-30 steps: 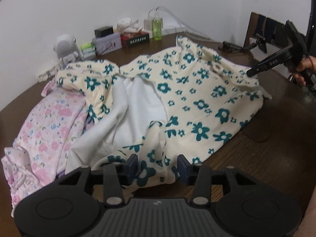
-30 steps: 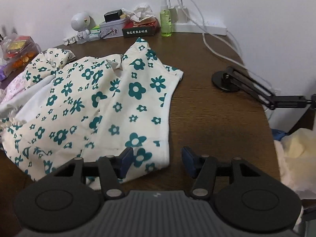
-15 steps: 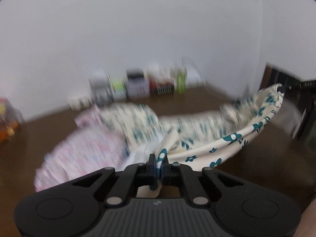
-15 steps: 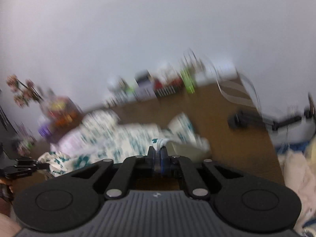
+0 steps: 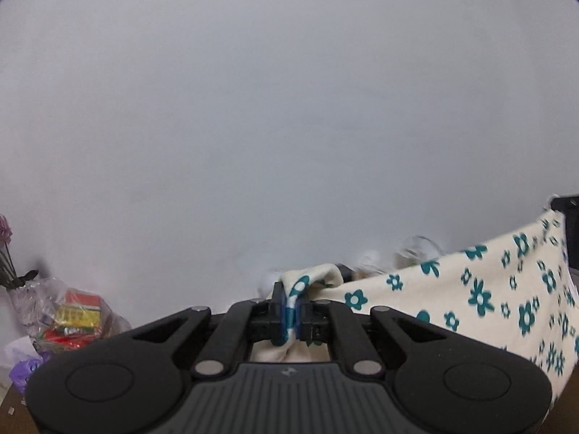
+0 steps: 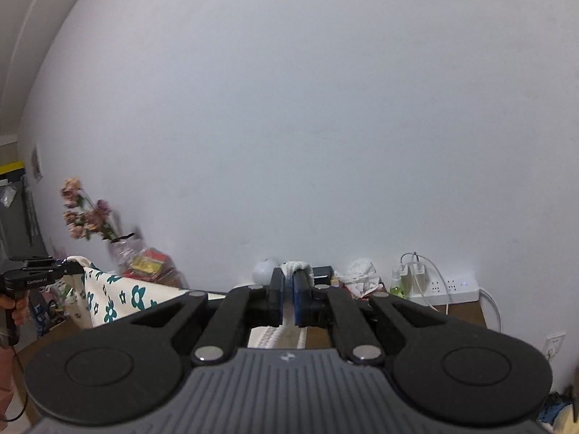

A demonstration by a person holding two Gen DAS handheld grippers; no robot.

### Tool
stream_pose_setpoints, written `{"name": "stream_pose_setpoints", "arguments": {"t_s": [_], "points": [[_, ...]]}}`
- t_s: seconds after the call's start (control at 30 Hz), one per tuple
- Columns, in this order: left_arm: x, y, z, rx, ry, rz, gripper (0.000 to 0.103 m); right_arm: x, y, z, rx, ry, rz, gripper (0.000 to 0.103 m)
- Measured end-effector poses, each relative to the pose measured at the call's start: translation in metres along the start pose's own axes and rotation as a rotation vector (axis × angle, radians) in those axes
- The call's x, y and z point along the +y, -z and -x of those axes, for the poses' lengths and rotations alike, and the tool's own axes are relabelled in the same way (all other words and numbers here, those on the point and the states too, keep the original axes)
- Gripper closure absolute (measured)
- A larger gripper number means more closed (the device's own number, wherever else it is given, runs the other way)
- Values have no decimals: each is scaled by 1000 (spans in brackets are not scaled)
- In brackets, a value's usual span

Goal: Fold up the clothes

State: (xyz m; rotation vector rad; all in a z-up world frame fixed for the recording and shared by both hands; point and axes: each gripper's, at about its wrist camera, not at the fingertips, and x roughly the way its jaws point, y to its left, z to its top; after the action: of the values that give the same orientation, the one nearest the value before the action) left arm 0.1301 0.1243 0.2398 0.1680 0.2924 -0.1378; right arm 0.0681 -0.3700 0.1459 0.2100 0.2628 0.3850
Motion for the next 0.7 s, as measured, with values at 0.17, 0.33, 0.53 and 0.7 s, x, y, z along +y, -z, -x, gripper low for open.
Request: {"name": "stream_pose_setpoints", "arguments": {"t_s": [0.17, 0.33, 0.53, 0.7], "points": [[11, -52, -35, -103, -93, 42, 100, -8, -41, -67, -48, 55, -16, 99], [-10, -51, 10, -215, -69, -84, 100, -3, -61, -80, -89, 62, 51, 99], [-65, 49, 70, -74, 70, -250, 100, -32, 9, -69, 100, 85, 62, 99], [-107, 165, 72, 263, 273, -174, 100, -69, 114, -57, 377, 132, -26, 99]]}}
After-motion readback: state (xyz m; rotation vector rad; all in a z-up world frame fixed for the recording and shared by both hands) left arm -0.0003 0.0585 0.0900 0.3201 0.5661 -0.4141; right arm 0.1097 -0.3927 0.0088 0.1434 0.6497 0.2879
